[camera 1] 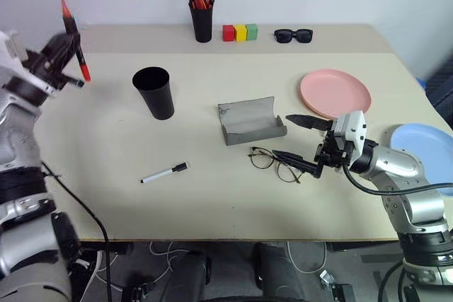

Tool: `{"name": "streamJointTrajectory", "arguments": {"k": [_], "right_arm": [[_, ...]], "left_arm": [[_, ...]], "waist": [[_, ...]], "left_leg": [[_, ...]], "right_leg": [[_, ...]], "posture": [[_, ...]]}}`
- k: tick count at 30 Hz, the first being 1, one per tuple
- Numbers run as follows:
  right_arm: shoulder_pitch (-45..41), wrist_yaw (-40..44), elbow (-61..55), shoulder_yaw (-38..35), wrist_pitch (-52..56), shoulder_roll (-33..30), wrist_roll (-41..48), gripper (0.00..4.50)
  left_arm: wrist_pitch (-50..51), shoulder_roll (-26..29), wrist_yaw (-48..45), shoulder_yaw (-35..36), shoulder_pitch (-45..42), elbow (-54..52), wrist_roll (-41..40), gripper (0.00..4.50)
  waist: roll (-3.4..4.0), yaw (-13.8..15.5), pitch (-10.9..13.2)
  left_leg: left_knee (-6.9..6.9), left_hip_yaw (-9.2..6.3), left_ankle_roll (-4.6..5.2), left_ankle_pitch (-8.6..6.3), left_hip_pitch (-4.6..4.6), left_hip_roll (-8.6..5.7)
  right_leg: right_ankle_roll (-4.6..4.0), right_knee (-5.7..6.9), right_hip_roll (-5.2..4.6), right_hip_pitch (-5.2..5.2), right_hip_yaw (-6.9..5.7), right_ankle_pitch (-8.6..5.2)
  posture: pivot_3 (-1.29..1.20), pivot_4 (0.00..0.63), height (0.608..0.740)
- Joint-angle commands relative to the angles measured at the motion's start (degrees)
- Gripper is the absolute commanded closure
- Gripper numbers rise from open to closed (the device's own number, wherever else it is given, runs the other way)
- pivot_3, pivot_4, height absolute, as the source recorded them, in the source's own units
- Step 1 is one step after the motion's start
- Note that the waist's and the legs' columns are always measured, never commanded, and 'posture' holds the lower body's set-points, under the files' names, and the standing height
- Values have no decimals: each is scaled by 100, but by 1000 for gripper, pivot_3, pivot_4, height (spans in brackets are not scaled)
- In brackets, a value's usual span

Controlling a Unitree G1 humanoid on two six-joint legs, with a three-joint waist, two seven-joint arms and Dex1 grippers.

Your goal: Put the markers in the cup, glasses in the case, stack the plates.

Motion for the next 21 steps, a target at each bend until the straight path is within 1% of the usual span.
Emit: {"name": "streamJointTrajectory", "arguments": {"k": [1, 4, 7, 10, 13, 15, 17, 21], "right_arm": [[-136, -63, -105, -109, 51, 83, 198, 0], [-30, -98, -261, -172, 125, -1, 194, 0], [75, -144, -394, -209, 177, -38, 212, 0], [112, -218, -501, -259, 227, -67, 213, 0], [155, -243, -563, -290, 254, -108, 204, 0], [172, -265, -593, -298, 270, -111, 216, 0], [184, -282, -608, -304, 268, -110, 199, 0], [177, -262, -557, -282, 241, -100, 157, 0]], "left_arm": [[-705, -218, 163, -288, -582, 483, 291, 4477], [-1369, -547, 161, -391, -913, 1224, 411, 4477], [-1782, -735, 212, -451, -1158, 1779, 497, 4477], [-2071, -948, 92, -576, -1157, 2091, 543, 4477], [-2192, -1018, -14, -578, -1031, 2243, 515, 4477], [-2164, -1041, -133, -530, -969, 2249, 425, 3522], [-2057, -1055, -243, -492, -912, 2197, 334, 2663], [-1942, -989, -233, -503, -831, 1929, 297, 601]], "waist": [[0, -2, 0], [2, -17, -2], [2, -59, -1], [1, -118, -1], [1, -146, -1], [1, -161, -1], [1, -153, -1], [1, -144, -1]], "left_leg": [[2, 0, 0, 0, 3, -2], [3, 4, 0, 0, 6, -3], [2, 3, -1, 1, 3, -3], [2, 3, 2, -1, -1, -3], [1, 3, 3, -2, -1, -3], [0, 3, 4, -2, 1, -2], [0, 3, 4, -2, 1, -2], [1, 3, 6, -3, 0, -2]], "right_leg": [[3, -1, 0, 4, 1, 1], [4, -1, 0, 6, 2, 2], [4, -1, 0, 3, 2, 3], [5, -2, 1, 0, 2, 3], [5, -2, 1, 0, 2, 3], [5, -1, 1, 0, 2, 3], [5, 0, 2, 0, 2, 3], [5, 0, 2, 0, 2, 3]], "posture": [[0, 150, 740], [0, 150, 740], [0, 150, 740], [0, 150, 740], [0, 150, 740], [0, 150, 740], [0, 150, 740], [0, 150, 740]]}}
